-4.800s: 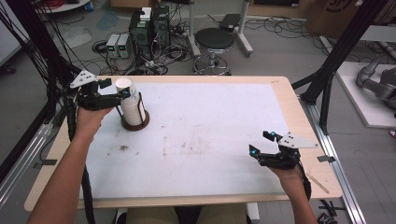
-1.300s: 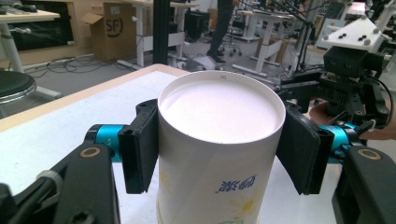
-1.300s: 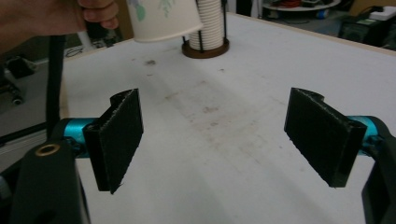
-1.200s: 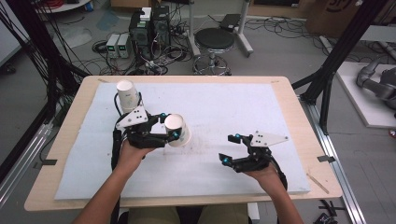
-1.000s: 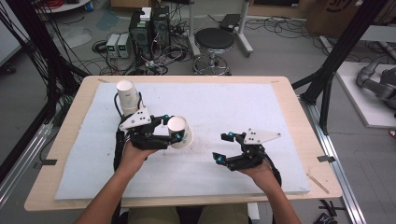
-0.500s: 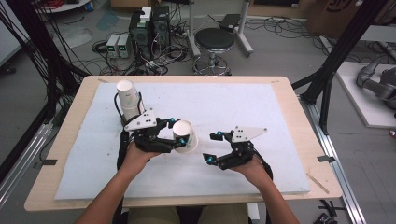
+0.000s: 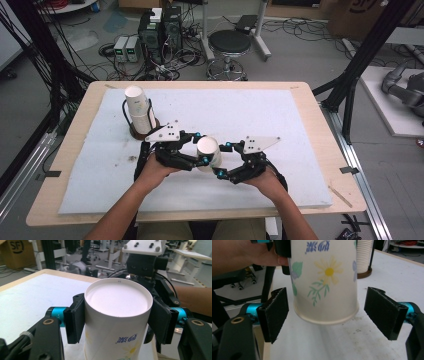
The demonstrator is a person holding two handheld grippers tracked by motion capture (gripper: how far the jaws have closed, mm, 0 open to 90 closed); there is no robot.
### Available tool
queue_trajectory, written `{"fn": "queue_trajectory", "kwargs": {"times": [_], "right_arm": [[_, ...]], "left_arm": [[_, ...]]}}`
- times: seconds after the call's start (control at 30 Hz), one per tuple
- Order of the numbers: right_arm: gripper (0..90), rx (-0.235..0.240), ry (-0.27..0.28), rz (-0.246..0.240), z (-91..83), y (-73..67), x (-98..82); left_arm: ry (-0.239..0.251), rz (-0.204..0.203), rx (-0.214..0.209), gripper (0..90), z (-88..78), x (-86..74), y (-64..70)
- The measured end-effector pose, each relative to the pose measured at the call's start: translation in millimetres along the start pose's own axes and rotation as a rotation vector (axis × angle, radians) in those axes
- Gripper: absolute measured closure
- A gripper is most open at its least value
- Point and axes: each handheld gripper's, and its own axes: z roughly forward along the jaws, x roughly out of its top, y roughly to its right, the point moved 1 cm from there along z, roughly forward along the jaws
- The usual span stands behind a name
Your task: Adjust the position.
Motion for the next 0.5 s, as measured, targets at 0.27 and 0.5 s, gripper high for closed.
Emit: {"fn": "queue_trajectory", "kwargs": {"times": [0.27,0.5], "right_arm": [[20.1,0.032,0.011,0.003,0.4,-2.0,0.8],[24.8,0.070,0.030,0.024,0.5,-0.2,-2.6]], "left_arm": [[0.009,-0.005,-0.071,35.9,9.1,0.2,4.0],[0.032,-0.022,-0.086,35.9,8.6,0.5,3.2]]}}
